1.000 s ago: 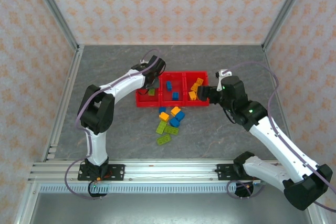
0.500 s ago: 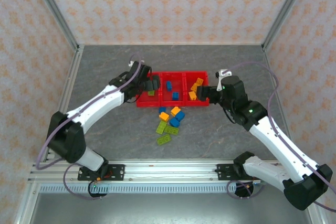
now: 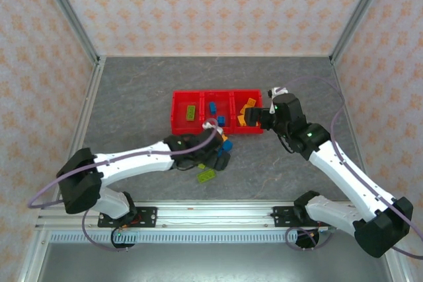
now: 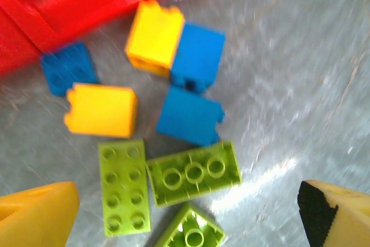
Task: Sort the legos into containers by color
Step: Pick up the lego from the middle-left of the table.
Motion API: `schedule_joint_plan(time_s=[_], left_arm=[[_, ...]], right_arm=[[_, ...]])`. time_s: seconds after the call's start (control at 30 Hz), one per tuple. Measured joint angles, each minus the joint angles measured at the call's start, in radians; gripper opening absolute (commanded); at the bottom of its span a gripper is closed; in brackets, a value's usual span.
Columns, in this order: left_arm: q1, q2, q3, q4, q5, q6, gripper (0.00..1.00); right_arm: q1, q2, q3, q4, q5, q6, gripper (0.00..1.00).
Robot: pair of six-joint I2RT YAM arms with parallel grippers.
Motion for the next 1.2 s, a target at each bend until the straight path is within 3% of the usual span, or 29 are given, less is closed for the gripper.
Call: schedule_joint_plan(time_s=[0.23, 0.7, 1.2], left_arm=[[-0.104, 0.135, 0.019, -0.099, -0.037, 0.000, 0.95], [-0.104, 0.139, 0.014, -0.153, -0.008, -0.036, 0.78], [-0.104, 0.125, -0.047, -0.166, 0.010, -0.087, 0.76]], right_arm=[[0.000, 0.000, 0.000, 0.008, 0.003, 0.000, 1.00], [0.000, 0.000, 0.000, 0.014, 0.015, 0.000, 1.00], [0.000, 0.019, 0.000, 0.018, 0.014, 0.000, 1.00]])
